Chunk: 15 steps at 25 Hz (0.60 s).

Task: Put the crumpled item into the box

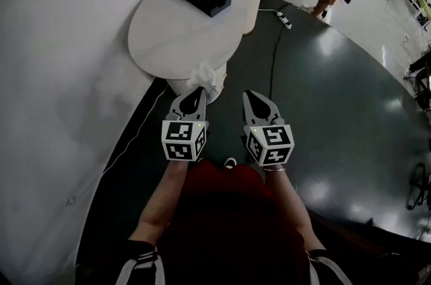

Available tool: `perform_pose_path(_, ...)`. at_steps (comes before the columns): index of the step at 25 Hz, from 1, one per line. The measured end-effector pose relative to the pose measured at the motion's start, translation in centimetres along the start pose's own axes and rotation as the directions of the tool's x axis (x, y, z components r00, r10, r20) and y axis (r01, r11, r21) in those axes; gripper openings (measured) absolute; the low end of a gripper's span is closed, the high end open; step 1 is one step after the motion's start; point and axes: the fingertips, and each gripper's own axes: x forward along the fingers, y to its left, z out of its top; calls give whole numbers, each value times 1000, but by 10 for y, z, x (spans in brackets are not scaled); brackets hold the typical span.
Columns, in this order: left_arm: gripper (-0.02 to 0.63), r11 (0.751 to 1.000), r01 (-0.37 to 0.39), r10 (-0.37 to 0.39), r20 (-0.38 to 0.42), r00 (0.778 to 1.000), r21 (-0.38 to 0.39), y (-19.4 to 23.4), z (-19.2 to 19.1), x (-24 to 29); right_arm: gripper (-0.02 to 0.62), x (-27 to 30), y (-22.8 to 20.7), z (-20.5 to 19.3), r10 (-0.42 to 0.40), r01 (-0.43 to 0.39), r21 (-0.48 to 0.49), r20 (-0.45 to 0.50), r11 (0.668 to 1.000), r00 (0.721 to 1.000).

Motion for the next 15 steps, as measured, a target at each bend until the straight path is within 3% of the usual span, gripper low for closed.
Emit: perform_pose_path(15,22,1000,-3,3,14,1000,-22,-7,-2,-5,15,-9,-8,-6,-20,20,18,16,1000,1000)
